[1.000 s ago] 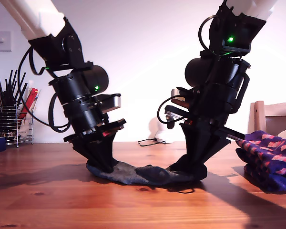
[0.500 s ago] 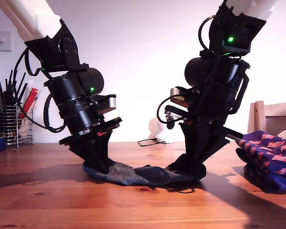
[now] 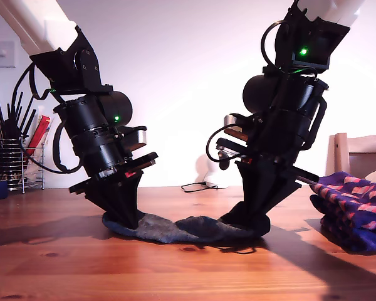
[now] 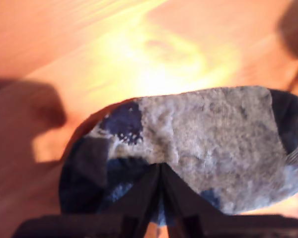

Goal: Fold the socks in front of you. After folding them, place them to the right side.

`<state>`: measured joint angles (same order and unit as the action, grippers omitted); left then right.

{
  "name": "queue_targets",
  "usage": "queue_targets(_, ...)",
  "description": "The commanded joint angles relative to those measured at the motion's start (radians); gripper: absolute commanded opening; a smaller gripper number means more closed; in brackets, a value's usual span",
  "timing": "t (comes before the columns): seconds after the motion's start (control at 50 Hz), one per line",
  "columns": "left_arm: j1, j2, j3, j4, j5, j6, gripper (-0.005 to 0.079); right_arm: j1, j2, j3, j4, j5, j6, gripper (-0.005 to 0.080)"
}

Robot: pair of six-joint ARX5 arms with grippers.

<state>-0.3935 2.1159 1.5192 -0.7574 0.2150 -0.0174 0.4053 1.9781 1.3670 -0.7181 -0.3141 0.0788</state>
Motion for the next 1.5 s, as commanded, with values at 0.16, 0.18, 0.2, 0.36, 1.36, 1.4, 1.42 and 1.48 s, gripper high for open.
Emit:
queue_targets(0.16, 0.013, 0.084, -0.059, -0.089, -0.085, -0.123, -0.0022, -0.009, -0.023, 0.006, 0.02, 0.098, 0.133, -0.0013)
queue_targets(0.18, 0.011, 0.084, -0.059, -0.092, -0.086, -0.135, -0.0022, -0.009, -0.023, 0.006, 0.022, 0.114, 0.136, -0.0013)
queue_targets(0.2, 0.009, 0.084, -0.059, -0.092, -0.086, -0.143, -0.0022, -0.009, -0.023, 0.006, 0.024, 0.128, 0.137, -0.0013)
queue_targets(0.36, 0.006, 0.084, -0.059, -0.102, -0.077, -0.196, -0.0022, -0.011, -0.031, 0.006, 0.042, 0.256, 0.165, -0.0013)
queue_targets(1.36, -0.043, -0.101, -0.058, 0.128, 0.256, -0.029, -0.0022, -0.016, -0.035, 0.012, 0.112, 0.269, 0.149, -0.0013)
queue_targets(1.4, -0.043, -0.101, -0.058, 0.129, 0.254, -0.022, -0.0021, -0.016, -0.035, 0.012, 0.112, 0.268, 0.143, -0.0013)
queue_targets(1.42, -0.043, -0.101, -0.058, 0.129, 0.252, 0.0, -0.0016, -0.016, -0.035, 0.012, 0.111, 0.268, 0.14, -0.0013)
queue_targets(1.48, -0.037, -0.101, -0.058, 0.132, 0.244, 0.047, 0.0029, -0.016, -0.035, 0.012, 0.108, 0.268, 0.13, -0.0013)
